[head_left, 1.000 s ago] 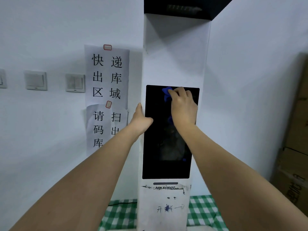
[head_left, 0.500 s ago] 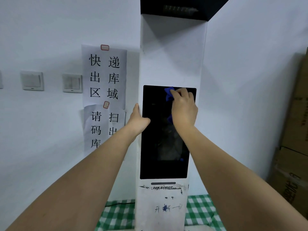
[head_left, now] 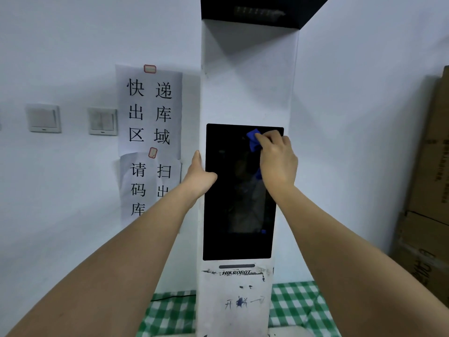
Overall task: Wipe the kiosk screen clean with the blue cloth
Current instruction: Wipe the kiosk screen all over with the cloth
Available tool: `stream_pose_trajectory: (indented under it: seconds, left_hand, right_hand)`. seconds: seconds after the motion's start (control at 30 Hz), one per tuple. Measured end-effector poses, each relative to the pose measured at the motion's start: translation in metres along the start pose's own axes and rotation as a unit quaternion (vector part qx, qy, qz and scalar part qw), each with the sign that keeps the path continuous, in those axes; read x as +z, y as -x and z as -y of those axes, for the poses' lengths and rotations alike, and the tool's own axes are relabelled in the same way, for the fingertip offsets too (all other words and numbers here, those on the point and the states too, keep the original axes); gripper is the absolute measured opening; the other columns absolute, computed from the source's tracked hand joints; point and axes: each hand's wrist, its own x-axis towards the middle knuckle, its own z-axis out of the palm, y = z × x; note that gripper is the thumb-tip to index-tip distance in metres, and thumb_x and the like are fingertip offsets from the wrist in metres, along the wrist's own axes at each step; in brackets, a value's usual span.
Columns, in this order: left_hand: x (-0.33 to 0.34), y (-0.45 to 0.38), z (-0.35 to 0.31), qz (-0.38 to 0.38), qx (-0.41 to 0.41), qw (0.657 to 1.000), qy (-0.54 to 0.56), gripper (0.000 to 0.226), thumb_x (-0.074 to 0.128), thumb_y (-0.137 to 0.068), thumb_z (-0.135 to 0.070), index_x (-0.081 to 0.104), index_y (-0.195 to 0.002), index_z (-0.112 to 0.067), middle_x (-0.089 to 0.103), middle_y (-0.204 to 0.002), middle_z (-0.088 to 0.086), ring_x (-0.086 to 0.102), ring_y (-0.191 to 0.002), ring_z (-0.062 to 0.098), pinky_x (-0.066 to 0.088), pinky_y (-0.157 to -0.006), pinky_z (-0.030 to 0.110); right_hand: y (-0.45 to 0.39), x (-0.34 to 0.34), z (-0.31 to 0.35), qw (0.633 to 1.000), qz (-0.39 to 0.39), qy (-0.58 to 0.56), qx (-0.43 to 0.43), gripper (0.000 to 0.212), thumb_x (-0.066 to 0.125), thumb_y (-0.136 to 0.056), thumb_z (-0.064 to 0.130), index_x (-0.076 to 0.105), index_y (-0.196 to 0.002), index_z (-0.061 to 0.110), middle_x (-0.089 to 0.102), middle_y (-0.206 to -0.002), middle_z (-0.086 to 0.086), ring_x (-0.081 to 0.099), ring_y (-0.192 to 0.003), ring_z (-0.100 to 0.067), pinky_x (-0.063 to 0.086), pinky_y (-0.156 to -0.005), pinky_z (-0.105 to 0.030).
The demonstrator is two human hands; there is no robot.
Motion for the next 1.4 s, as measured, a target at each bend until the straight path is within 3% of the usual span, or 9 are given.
stream_pose_trajectory:
  seconds: [0.1, 0.3, 0.43, 0.57, 0.8, 0.93, 1.03, 1.27, 1.4]
  left_hand:
    - [0.002, 0.002, -0.002, -0.003, -0.004, 1.000, 0.004, 0.073, 0.046, -0.082, 0.001, 0.017, -0.148, -0.014, 0.039, -0.144, 0.017, 0.046, -0.127, 0.031, 0.040, -0.088, 0.027]
    - [0.003, 0.007, -0.006, -0.007, 0.006, 1.000, 0.016, 0.080, 0.046, -0.083, 0.000, 0.011, -0.151, -0.022, 0.048, -0.137, 0.010, 0.053, -0.109, 0.024, 0.040, -0.069, 0.022]
    - [0.002, 0.009, -0.006, 0.002, 0.002, 1.000, 0.004, 0.081, 0.045, -0.086, 0.000, 0.005, -0.153, -0.023, 0.034, -0.150, 0.003, 0.042, -0.125, 0.021, 0.034, -0.088, 0.026]
    - [0.003, 0.010, -0.007, 0.005, 0.012, 1.000, 0.015, 0.083, 0.046, -0.087, 0.001, 0.003, -0.153, -0.027, 0.033, -0.144, -0.008, 0.042, -0.114, 0.012, 0.035, -0.087, 0.024]
    - [0.003, 0.008, -0.003, -0.005, 0.012, 1.000, 0.021, 0.078, 0.048, -0.080, 0.000, 0.017, -0.149, -0.022, 0.046, -0.139, 0.013, 0.052, -0.119, 0.026, 0.044, -0.084, 0.026]
    - [0.005, 0.011, -0.006, -0.007, 0.002, 1.000, 0.004, 0.080, 0.047, -0.084, 0.000, 0.010, -0.151, -0.024, 0.033, -0.150, 0.004, 0.039, -0.133, 0.027, 0.035, -0.103, 0.033]
    - [0.007, 0.015, -0.010, -0.011, 0.002, 1.000, 0.006, 0.084, 0.045, -0.090, 0.000, -0.004, -0.153, -0.024, 0.017, -0.158, 0.001, 0.029, -0.140, 0.023, 0.029, -0.096, 0.025]
    - [0.006, 0.018, -0.011, -0.012, 0.005, 1.000, 0.007, 0.085, 0.045, -0.089, 0.001, -0.004, -0.153, -0.024, 0.024, -0.156, 0.002, 0.040, -0.126, 0.018, 0.031, -0.088, 0.023]
    - [0.005, 0.020, -0.011, -0.008, 0.000, 1.000, 0.005, 0.084, 0.045, -0.089, 0.001, -0.004, -0.153, -0.025, 0.023, -0.156, 0.001, 0.037, -0.131, 0.021, 0.030, -0.089, 0.024]
  right_hand:
    - [0.001, -0.001, 0.024, 0.997, 0.010, -0.054, 0.050, 0.044, 0.059, -0.075, -0.007, 0.064, -0.116, 0.009, 0.059, -0.111, -0.011, 0.053, -0.095, -0.033, 0.035, -0.051, -0.031]
    - [0.005, -0.001, 0.027, 0.973, 0.078, 0.040, -0.212, 0.036, 0.070, -0.065, -0.004, 0.068, -0.101, 0.006, 0.063, -0.098, -0.011, 0.058, -0.083, -0.032, 0.036, -0.040, -0.026]
    - [0.002, 0.000, -0.007, 0.997, 0.020, 0.034, -0.069, 0.041, 0.062, -0.074, -0.005, 0.066, -0.111, 0.011, 0.062, -0.104, -0.010, 0.055, -0.088, -0.033, 0.034, -0.044, -0.027]
    - [0.002, 0.004, 0.011, 0.995, -0.007, -0.064, 0.080, 0.040, 0.053, -0.081, -0.007, 0.065, -0.115, 0.010, 0.061, -0.109, -0.009, 0.052, -0.093, -0.030, 0.037, -0.050, -0.032]
    - [-0.002, 0.003, 0.020, 0.983, 0.082, 0.015, -0.161, 0.041, 0.068, -0.073, -0.002, 0.065, -0.112, 0.010, 0.061, -0.108, -0.008, 0.054, -0.088, -0.030, 0.036, -0.044, -0.028]
    - [-0.010, -0.007, -0.018, 0.999, 0.040, 0.002, -0.029, 0.040, 0.056, -0.084, 0.002, 0.061, -0.121, 0.019, 0.058, -0.115, -0.004, 0.050, -0.101, -0.029, 0.047, -0.057, -0.034]
    - [-0.011, -0.005, -0.017, 0.993, -0.001, -0.060, 0.099, 0.045, 0.049, -0.084, -0.004, 0.061, -0.122, 0.016, 0.058, -0.115, -0.004, 0.049, -0.100, -0.027, 0.046, -0.060, -0.036]
    - [0.002, 0.000, 0.007, 0.982, 0.071, -0.001, -0.174, 0.041, 0.070, -0.068, -0.006, 0.067, -0.106, 0.007, 0.063, -0.100, -0.010, 0.055, -0.081, -0.033, 0.037, -0.041, -0.026]
    - [-0.004, -0.010, -0.024, 0.996, 0.051, 0.008, -0.070, 0.041, 0.060, -0.080, 0.001, 0.063, -0.118, 0.017, 0.060, -0.109, -0.005, 0.051, -0.096, -0.031, 0.045, -0.051, -0.034]
